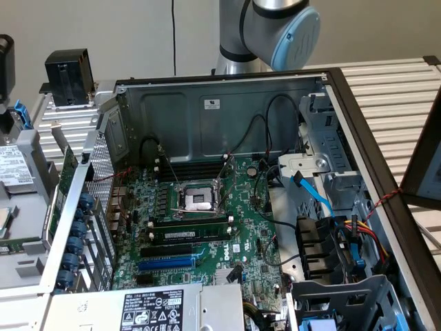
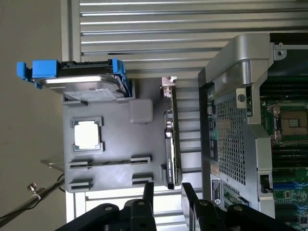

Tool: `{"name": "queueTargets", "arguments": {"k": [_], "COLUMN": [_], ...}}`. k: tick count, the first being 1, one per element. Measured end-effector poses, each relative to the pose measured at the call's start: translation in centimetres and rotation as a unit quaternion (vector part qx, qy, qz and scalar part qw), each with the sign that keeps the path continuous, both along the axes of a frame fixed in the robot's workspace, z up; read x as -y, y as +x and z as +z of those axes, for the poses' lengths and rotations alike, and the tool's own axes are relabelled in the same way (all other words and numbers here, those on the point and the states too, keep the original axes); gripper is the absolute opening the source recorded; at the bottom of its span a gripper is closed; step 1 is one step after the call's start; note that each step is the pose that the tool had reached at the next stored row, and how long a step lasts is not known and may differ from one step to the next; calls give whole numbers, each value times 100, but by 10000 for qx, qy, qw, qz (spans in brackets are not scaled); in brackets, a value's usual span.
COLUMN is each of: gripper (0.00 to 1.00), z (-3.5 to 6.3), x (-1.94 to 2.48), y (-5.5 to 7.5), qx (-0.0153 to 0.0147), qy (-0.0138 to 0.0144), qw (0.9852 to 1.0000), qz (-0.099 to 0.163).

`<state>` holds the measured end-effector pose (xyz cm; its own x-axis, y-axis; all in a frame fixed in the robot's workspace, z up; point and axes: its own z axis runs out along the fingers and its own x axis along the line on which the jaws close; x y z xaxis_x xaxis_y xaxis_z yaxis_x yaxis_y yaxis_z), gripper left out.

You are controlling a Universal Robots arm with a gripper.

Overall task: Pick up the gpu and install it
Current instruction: 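Pick up the gpu and move the gpu toward the slot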

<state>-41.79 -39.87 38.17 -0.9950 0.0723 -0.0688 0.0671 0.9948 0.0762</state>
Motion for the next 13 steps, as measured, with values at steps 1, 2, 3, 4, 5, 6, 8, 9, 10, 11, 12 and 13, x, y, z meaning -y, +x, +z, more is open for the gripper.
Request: {"name": "queueTargets", "arguments": {"k": [1,2,3,4,5,6,8,9,10,11,12,13], "gripper": [36,36,36,36,36,36,36,36,36,36,36,36], "z": [-3,-8,-14,-22,-32,-43,-69,-82,-97,-111,-126,-137], "x": [0,0,0,0,0,0,0,0,0,0,0,0], "y": [-13,-31,-47,-67,-89,-106,-125,-126,-126,-126,-126,-127], "qx": [29,57,78,96,114,129,148,150,150,150,151,150], "qy": [16,25,31,35,36,37,43,50,64,83,106,135], "qw": [10000,10000,10000,9999,9999,9999,9999,9999,9999,9998,9998,9998], "qz": [0,0,0,0,-1,-1,-9,-16,-26,-36,-48,-54]}}
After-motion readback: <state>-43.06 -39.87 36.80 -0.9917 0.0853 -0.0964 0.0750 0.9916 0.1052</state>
